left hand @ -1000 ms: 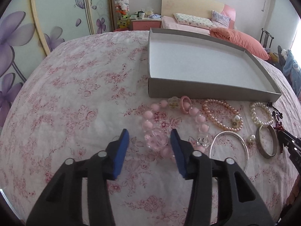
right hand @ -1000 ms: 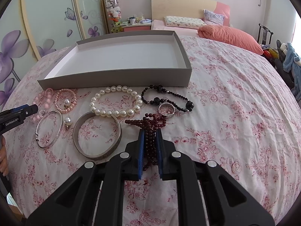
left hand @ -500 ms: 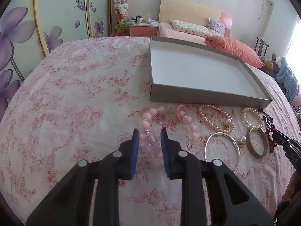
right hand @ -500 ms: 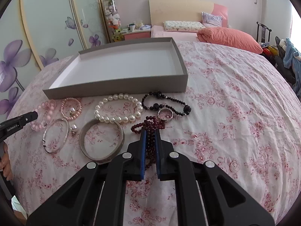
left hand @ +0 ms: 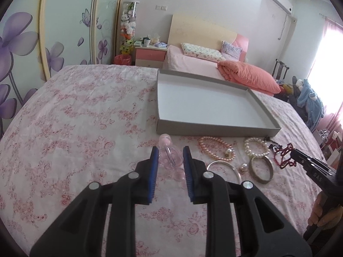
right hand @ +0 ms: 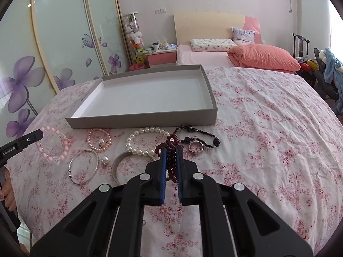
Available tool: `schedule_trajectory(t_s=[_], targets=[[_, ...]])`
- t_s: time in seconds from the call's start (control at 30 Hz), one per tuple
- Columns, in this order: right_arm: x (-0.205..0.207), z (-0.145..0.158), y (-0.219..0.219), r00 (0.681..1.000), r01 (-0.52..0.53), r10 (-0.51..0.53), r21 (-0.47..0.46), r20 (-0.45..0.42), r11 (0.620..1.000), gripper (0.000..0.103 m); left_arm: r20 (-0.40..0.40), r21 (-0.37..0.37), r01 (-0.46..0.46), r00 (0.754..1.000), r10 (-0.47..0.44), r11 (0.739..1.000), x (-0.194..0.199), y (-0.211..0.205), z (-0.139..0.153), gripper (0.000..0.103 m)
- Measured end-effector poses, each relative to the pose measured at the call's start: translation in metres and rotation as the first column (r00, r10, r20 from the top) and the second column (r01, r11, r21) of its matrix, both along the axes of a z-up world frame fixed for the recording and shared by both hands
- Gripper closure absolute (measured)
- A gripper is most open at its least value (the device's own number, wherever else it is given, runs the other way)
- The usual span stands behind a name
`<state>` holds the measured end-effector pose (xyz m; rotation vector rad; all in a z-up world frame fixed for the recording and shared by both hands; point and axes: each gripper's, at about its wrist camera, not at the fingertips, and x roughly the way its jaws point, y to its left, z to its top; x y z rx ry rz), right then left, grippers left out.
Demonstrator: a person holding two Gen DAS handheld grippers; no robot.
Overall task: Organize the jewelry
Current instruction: 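Carry both bracelets into the white tray and open both tools to release them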
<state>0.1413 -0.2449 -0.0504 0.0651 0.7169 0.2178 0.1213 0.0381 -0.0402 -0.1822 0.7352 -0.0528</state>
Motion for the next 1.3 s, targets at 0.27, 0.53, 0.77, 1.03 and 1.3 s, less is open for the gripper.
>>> schedule_trajectory(t_s=[0.27, 0.53, 0.77, 1.03, 1.3], targets=[[-0.01, 0.01, 0.003, 0.999, -0.014, 0.013, 0.024, 0.044, 1.0, 0.094, 0.042, -0.016, 0.025, 0.999, -0.024, 1.0, -0.01, -0.006, 0.011, 0.08], [-0.014, 0.019, 0.002, 0.996, -0.016, 0.012, 0.045, 0.084, 0.999, 0.094, 0.091, -0.012, 0.049, 0.995, -0.048, 0.999, -0.017, -0.013, 0.024, 0.08], [-0.02, 0.034, 0.002, 0.987, -0.014, 0.004, 0.058, 0.161, 0.998, 0.094, 0.138, -0.006, 0.071, 0.988, -0.07, 0.997, -0.02, -0.02, 0.038, 0.08], [-0.012, 0.05, 0.004, 0.975, -0.02, 0.006, 0.058, 0.223, 0.998, 0.094, 0.183, 0.025, 0.093, 0.978, -0.096, 0.995, -0.013, -0.031, 0.053, 0.08], [-0.002, 0.061, 0.009, 0.964, -0.032, 0.02, 0.044, 0.264, 0.998, 0.094, 0.206, 0.043, 0.096, 0.973, -0.103, 0.994, 0.002, -0.037, 0.062, 0.08]])
